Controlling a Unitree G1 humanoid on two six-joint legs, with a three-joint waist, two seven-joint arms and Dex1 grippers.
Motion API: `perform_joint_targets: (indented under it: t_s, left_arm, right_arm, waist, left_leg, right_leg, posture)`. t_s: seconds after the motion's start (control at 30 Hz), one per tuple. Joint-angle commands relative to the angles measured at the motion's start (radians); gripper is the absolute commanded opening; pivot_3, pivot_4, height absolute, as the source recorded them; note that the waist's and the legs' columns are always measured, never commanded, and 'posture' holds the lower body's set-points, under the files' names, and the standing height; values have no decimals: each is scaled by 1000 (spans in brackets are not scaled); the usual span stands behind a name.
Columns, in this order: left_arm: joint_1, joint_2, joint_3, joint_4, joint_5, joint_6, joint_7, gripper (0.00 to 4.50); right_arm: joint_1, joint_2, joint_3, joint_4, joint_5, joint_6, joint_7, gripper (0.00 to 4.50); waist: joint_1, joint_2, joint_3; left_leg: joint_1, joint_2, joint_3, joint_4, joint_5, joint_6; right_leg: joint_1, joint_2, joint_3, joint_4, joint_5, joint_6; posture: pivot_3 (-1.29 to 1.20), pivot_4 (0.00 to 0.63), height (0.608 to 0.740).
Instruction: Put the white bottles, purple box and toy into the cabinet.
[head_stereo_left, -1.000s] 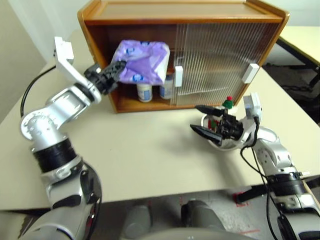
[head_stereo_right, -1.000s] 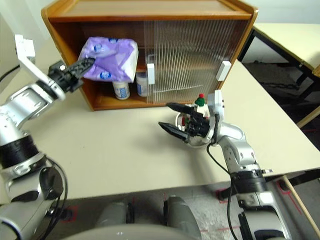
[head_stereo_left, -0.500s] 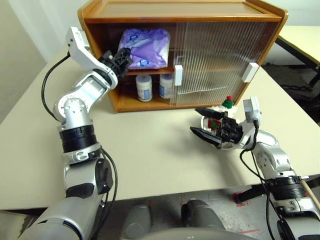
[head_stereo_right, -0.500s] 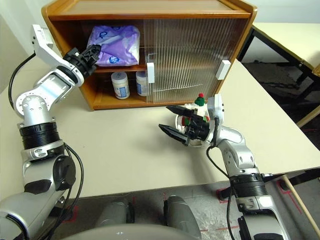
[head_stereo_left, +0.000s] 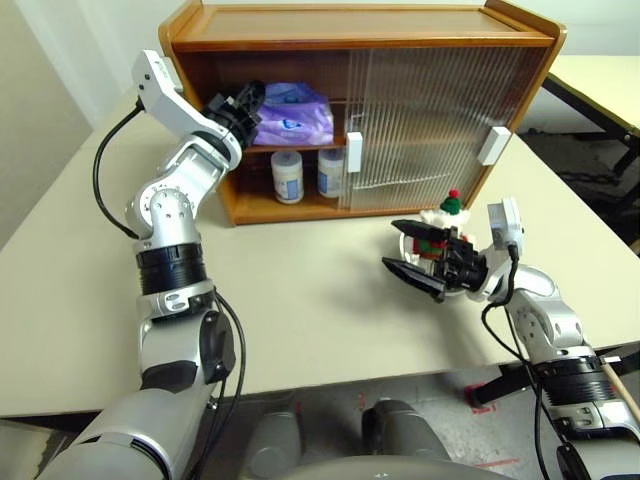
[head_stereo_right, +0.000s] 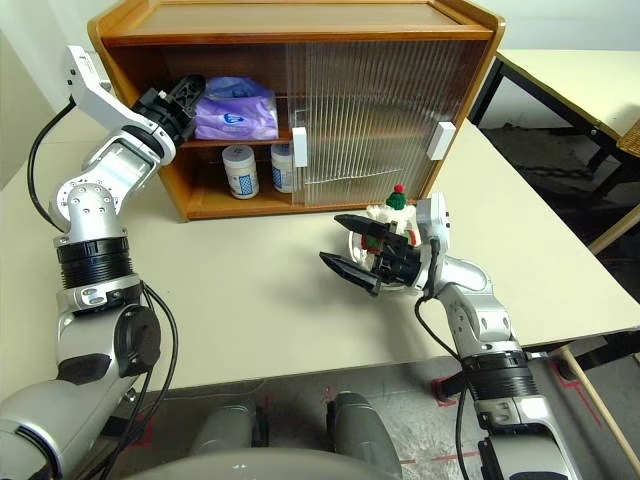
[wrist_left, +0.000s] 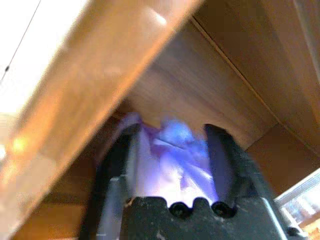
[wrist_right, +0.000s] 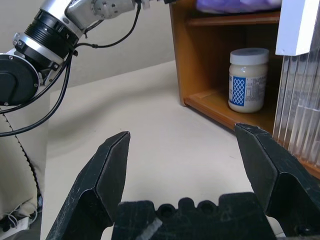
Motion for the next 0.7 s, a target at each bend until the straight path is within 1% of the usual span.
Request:
perform_joint_targets:
  t_s: [0.03,0.07,0.1,0.27,0.33,0.4,0.47,0.57,0.67,0.7]
  left_arm:
    - [-12,-12,0,21,16,-15,-5,3831]
    - [-10,-14,-1,16,17,-17,-6,4203]
    - [-7,-16,-2,10,15,-17,-7,4484]
    - [57,20,-22,-114,-8,39,-41,4484]
    - [95,45,-25,-181,-35,82,-63,4484]
    - [138,79,-40,-253,-63,112,-123,4484]
    - [188,124,-36,-322,-96,162,-150,4484]
    - [218,160,-21,-376,-136,196,-169,4484]
    - [218,180,2,-417,-168,132,-263,3934]
    - [227,197,-11,-432,-157,104,-322,3550]
  right_arm:
    - [-3,-7,-10,-5,-5,-8,1,4500]
    - [-3,-7,-10,-6,-5,-8,2,4500]
    - [-3,-7,-9,-6,-6,-7,2,4500]
    - [-4,-8,-7,-12,-6,-2,0,4500]
    - [-4,-7,-5,-14,-5,1,-2,4500]
    - [-2,-8,-5,-16,-4,3,-1,4500]
    - [-9,-7,0,-8,-7,4,4,4500]
    - [-18,-6,2,-2,-6,7,7,4500]
    - [-26,-6,3,2,-5,10,14,4500]
    - [-26,-7,3,4,-5,10,17,4500]
  waist:
    - [1,0,0]
    - [2,0,0]
    - [2,0,0]
    - [0,0,0]
    - [-1,0,0]
    - [-2,1,0]
    - [-1,1,0]
    - [1,1,1]
    - [4,1,1]
    - [4,1,1]
  left_leg:
    - [-1,0,0,0,0,0]
    - [-1,0,-1,0,-1,0]
    - [-1,0,-1,0,-1,0]
    - [-2,2,-2,-1,-4,0]
    - [-1,4,-1,-1,-4,0]
    - [-1,5,-1,-1,-4,-1]
    - [-1,6,-1,-1,-4,-1]
    - [-1,6,-1,-1,-4,-1]
    - [-1,6,-1,0,-4,0]
    - [-1,6,-1,0,-4,0]
  right_leg:
    - [0,0,0,-1,1,-1]
    - [0,0,0,-1,1,-1]
    - [0,0,-1,-1,1,-1]
    - [0,-1,-1,-1,1,-1]
    - [0,0,-1,-1,1,-1]
    - [0,0,-1,-1,1,-1]
    - [-1,1,-2,-1,1,-2]
    - [-1,0,-2,-1,1,-2]
    - [0,0,-2,-1,0,-1]
    - [0,0,-2,-1,0,-1]
  posture:
    - [108,0,740]
    - [108,0,740]
    - [109,0,740]
    - [107,0,740]
    - [107,0,740]
    - [116,0,740]
    - [121,0,740]
    - [133,0,740]
    - [140,0,740]
    - [142,0,740]
